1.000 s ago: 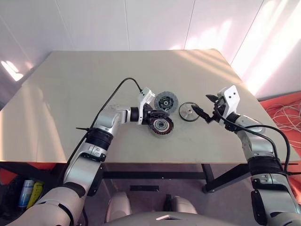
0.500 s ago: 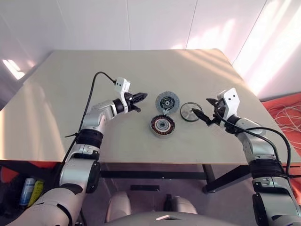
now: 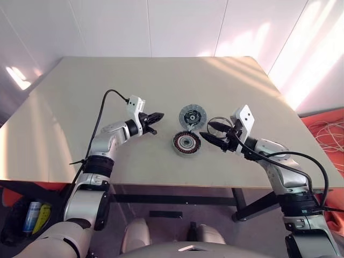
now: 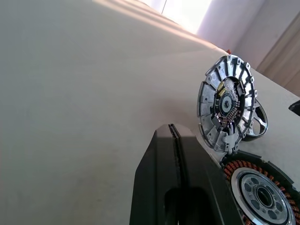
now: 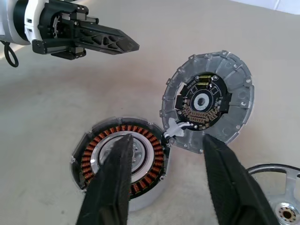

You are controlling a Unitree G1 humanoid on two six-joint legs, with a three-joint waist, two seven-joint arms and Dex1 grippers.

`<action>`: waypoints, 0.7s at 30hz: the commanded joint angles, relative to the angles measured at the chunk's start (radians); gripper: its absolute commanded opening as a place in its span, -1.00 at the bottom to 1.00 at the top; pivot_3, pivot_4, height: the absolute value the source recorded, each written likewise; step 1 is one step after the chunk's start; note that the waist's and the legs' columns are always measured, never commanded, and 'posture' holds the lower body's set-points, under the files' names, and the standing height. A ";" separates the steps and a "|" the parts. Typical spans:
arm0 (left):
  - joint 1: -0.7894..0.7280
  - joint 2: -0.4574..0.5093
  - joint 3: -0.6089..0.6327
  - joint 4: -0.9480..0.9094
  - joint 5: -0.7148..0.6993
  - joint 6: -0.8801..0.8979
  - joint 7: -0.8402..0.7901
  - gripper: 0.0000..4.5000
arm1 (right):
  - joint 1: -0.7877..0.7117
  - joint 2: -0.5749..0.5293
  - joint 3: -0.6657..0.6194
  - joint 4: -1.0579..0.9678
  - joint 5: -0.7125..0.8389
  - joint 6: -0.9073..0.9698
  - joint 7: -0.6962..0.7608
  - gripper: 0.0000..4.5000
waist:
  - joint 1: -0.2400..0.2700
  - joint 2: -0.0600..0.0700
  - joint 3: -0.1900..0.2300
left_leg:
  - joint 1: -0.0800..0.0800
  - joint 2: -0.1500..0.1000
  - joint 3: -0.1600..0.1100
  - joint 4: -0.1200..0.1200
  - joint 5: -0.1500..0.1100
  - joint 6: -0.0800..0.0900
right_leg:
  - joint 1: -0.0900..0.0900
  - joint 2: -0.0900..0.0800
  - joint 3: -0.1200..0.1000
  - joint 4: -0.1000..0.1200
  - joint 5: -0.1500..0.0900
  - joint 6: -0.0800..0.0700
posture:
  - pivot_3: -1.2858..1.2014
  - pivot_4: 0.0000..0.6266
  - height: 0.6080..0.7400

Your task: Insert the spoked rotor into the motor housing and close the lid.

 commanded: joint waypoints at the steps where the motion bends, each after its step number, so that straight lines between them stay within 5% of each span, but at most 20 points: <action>1: -0.008 0.010 0.015 -0.060 -0.016 -0.007 0.009 -1.00 | -0.049 0.026 0.044 -0.005 -0.020 -0.005 -0.004 -0.35 | -0.001 0.000 0.000 | 0.000 0.000 0.000 0.000 0.000 0.000 | 0.000 0.000 0.000 0.000 0.000 0.000 | 0.03 -1.00 1.00; 2: -0.006 0.010 0.016 -0.063 -0.016 -0.005 0.011 -1.00 | -0.060 0.032 0.058 0.011 -0.038 -0.011 -0.011 -0.48 | -0.001 0.000 0.000 | 0.000 0.000 0.000 0.000 0.000 0.000 | -0.001 0.000 0.000 0.000 0.000 0.000 | 0.03 -1.00 1.00; 6: -0.002 0.010 0.017 -0.067 -0.015 -0.008 0.021 -1.00 | -0.116 0.067 0.096 0.092 -0.086 -0.037 -0.028 -0.48 | -0.001 0.000 0.000 | 0.000 0.000 0.000 0.000 0.000 0.000 | 0.000 0.000 0.000 0.000 0.000 0.000 | 0.03 -1.00 1.00; 11: 0.011 0.012 0.018 -0.092 -0.017 0.001 0.031 -1.00 | -0.197 0.107 0.140 0.209 -0.138 -0.071 -0.020 -0.98 | -0.002 0.000 0.000 | 0.000 0.000 0.000 0.000 0.002 -0.004 | -0.001 0.000 0.000 0.000 0.000 0.000 | 0.03 -1.00 1.00; 21: 0.036 0.019 0.027 -0.131 -0.018 0.010 0.056 -1.00 | -0.222 0.124 0.157 0.258 -0.172 -0.093 -0.004 -0.98 | -0.001 0.000 0.000 | -0.001 0.000 0.000 0.000 0.002 -0.004 | -0.001 0.000 0.000 0.001 0.000 0.000 | 0.03 -1.00 1.00</action>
